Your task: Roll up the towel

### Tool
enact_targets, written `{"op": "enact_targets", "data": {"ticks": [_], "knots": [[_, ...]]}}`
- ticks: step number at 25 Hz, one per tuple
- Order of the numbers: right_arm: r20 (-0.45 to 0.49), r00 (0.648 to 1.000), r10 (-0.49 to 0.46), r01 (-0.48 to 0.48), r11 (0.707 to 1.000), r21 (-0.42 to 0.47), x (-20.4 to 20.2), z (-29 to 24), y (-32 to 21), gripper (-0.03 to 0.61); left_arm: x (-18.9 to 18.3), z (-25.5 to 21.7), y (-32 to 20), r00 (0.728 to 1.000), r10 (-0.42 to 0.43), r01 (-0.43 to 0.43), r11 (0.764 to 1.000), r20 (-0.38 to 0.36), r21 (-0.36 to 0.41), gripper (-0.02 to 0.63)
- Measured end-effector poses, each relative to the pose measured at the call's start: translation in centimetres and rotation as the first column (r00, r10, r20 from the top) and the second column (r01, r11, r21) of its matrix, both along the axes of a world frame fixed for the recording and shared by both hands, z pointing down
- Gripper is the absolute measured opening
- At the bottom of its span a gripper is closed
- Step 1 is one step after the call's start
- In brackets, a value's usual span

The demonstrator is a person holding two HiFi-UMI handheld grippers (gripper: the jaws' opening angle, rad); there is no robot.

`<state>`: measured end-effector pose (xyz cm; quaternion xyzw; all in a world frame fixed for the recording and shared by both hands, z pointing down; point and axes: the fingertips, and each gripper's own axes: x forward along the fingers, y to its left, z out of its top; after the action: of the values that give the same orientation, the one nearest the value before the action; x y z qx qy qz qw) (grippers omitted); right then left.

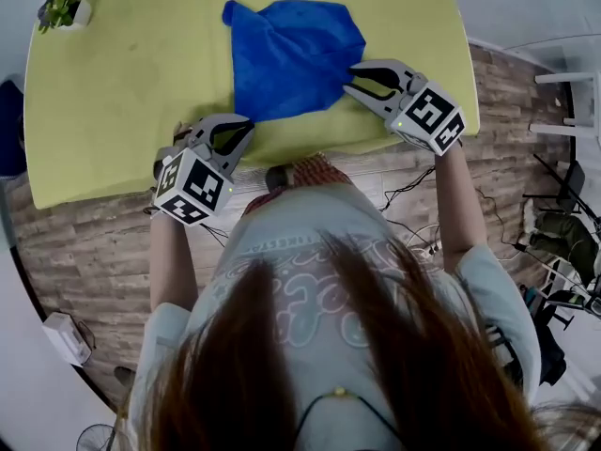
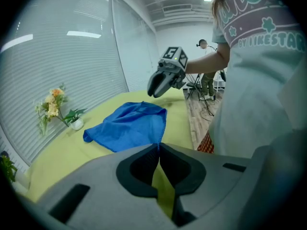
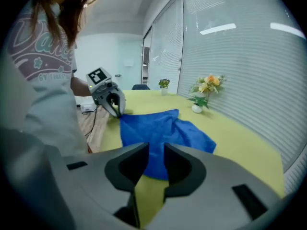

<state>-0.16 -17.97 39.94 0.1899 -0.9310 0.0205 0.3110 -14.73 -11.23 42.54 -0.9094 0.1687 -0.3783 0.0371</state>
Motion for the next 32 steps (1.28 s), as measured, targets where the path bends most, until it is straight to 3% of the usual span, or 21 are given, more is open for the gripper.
{"op": "enact_targets", "data": {"ticks": [4, 9, 13, 16, 18, 19, 21, 22, 24, 28, 32], "knots": [[-0.072, 0.997, 0.012, -0.008, 0.998, 0.057, -2.4, 0.9, -3.9, 0.147, 0.1, -0.2, 0.8, 1.0, 0.003, -0.003, 1.0, -0.002, -0.004, 0.02], [-0.125, 0.99, -0.068, 0.056, 0.994, -0.097, -4.5, 4.4, -4.2, 0.192, 0.3, -0.2, 2.4, 1.0, 0.0, -0.001, 0.999, -0.026, -0.05, 0.02], [-0.1, 0.993, -0.062, 0.045, 0.985, -0.165, -4.4, 4.8, -4.2, 0.175, -0.4, 0.0, 2.0, 0.999, -0.042, 0.042, 0.999, -0.02, -0.014, 0.02], [-0.109, 0.992, -0.07, 0.053, 0.987, -0.149, -4.0, 4.4, -4.0, 0.094, -1.5, -0.1, 0.3, 0.994, -0.112, 0.111, 0.991, 0.011, 0.068, 0.022], [-0.098, 0.993, -0.064, 0.05, 0.989, -0.138, -3.8, 3.9, -3.7, 0.065, -1.7, 0.0, 0.0, 0.993, -0.113, 0.112, 0.992, 0.019, 0.053, 0.025], [-0.089, 0.994, -0.056, 0.044, 0.99, -0.131, -3.7, 3.6, -3.6, 0.063, -1.5, 0.1, 0.1, 0.995, -0.099, 0.099, 0.995, 0.012, 0.025, 0.053], [-0.068, 0.997, -0.037, 0.029, 0.993, -0.111, -3.7, 2.9, -3.4, 0.063, -1.3, 0.6, 0.5, 0.997, -0.071, 0.071, 0.997, 0.012, -0.032, 0.189], [-0.054, 0.998, -0.027, 0.021, 0.995, -0.101, -3.6, 2.5, -3.2, 0.063, -1.3, 0.9, 0.6, 0.998, -0.063, 0.064, 0.997, 0.031, -0.044, 0.19], [-0.026, 1.0, -0.006, 0.004, 0.997, -0.082, -3.4, 1.7, -2.8, 0.058, -1.8, 1.6, 0.3, 0.996, -0.06, 0.063, 0.997, 0.072, -0.035, 0.19], [0.027, 0.998, 0.058, -0.057, 0.997, -0.045, -2.5, 0.1, -1.8, 0.054, -2.7, 2.3, 0.0, 0.992, -0.036, 0.04, 0.999, 0.122, -0.026, 0.038], [0.087, 0.983, 0.16, -0.16, 0.987, -0.005, -0.2, -1.7, -0.5, 0.04, -2.8, 1.6, 0.2, 0.996, -0.013, 0.017, 0.999, 0.089, -0.046, 0.023]]}}
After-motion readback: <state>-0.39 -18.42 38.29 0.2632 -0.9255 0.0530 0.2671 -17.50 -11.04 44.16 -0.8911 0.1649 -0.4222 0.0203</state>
